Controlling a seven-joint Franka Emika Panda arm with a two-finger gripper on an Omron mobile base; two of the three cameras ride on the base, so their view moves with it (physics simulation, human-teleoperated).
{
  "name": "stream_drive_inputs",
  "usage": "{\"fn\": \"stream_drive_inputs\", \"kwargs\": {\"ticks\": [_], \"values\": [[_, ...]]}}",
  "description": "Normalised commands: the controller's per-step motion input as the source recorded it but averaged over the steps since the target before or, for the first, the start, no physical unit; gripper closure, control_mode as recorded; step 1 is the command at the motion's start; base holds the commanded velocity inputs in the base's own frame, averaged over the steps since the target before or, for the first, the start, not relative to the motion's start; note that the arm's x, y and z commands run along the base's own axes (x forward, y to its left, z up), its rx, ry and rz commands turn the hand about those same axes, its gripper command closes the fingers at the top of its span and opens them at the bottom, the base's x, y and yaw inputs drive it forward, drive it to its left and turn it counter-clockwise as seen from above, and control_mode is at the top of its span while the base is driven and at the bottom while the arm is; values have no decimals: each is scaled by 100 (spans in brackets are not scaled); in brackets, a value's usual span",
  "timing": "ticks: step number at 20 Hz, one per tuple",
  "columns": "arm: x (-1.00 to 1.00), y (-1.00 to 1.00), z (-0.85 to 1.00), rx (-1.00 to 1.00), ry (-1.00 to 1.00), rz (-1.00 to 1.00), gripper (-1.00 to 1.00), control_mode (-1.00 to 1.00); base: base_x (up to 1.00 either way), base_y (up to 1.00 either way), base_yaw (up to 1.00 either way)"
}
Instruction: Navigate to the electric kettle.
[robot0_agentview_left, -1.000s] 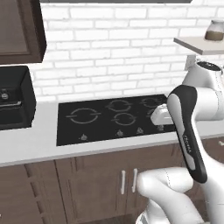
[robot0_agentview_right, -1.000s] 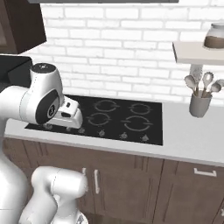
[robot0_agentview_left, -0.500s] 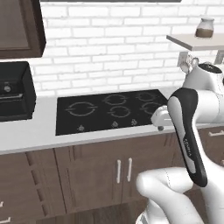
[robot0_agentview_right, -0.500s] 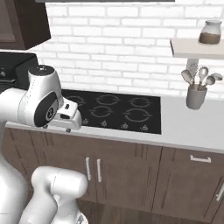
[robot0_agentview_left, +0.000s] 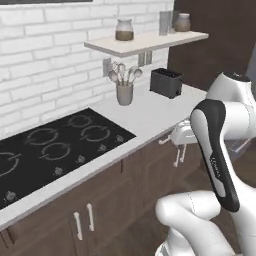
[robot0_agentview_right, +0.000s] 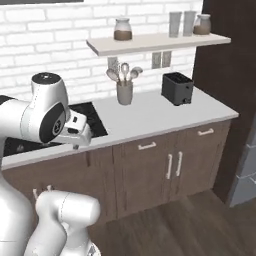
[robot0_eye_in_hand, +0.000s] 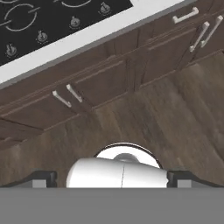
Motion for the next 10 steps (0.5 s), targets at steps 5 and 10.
{"fn": "stream_drive_inputs", "kwargs": {"ticks": [5,10], "values": [[0,0,0,0,0,0,-100,100,0,0,-96],[0,0,0,0,0,0,-100,100,0,0,-99]]}}
